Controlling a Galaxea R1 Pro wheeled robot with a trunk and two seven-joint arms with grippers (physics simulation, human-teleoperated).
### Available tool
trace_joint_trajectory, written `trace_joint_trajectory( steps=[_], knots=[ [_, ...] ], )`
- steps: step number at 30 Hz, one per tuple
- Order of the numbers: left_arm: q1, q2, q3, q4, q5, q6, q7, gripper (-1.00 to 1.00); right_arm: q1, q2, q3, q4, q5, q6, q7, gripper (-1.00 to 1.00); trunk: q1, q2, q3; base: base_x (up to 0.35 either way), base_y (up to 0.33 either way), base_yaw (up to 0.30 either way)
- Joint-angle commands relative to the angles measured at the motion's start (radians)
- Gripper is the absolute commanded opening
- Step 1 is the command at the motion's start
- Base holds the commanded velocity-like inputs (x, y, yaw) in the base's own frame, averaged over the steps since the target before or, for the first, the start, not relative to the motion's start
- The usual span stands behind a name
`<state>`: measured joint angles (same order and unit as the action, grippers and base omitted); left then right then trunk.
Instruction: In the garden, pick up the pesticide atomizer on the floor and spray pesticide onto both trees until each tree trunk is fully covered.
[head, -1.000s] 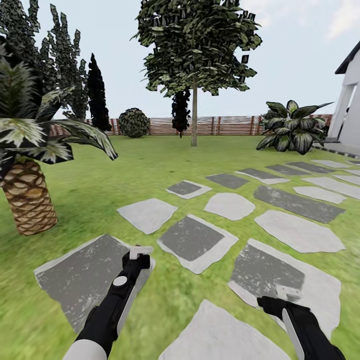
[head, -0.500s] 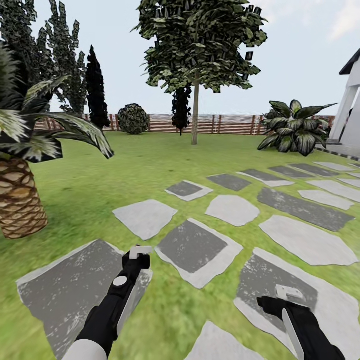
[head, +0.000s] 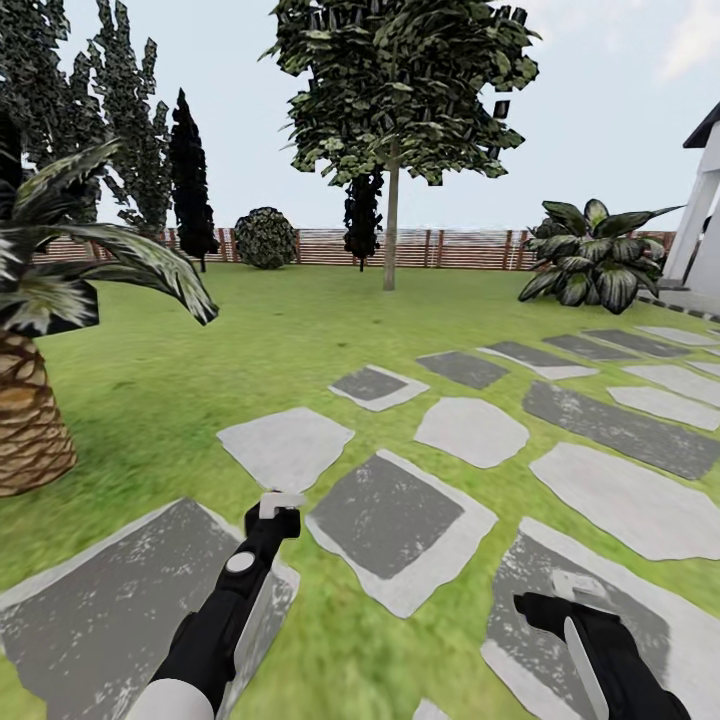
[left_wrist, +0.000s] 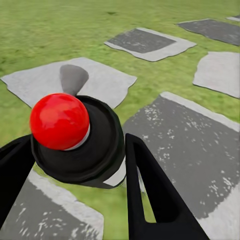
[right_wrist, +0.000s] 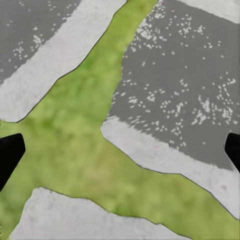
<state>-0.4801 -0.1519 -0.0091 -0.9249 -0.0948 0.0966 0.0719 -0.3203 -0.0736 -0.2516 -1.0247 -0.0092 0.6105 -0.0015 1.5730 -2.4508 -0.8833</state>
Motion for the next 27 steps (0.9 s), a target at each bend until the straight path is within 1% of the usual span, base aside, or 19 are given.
trace_joint_trajectory(
  steps=[1,27],
  knots=[
    [0.000,0.000,0.000,0.000,0.000,0.000,0.000,-1.00,0.000,0.000,0.000,0.000,0.000,0.000,0.000,1.00,0.000,0.000,0.000,0.337,0.000,0.000],
    [0.000,0.000,0.000,-0.001,0.000,0.000,0.000,-1.00,0.000,0.000,0.000,0.000,0.000,0.000,0.000,1.00,0.000,0.000,0.000,0.337,0.000,0.000]
  ],
)
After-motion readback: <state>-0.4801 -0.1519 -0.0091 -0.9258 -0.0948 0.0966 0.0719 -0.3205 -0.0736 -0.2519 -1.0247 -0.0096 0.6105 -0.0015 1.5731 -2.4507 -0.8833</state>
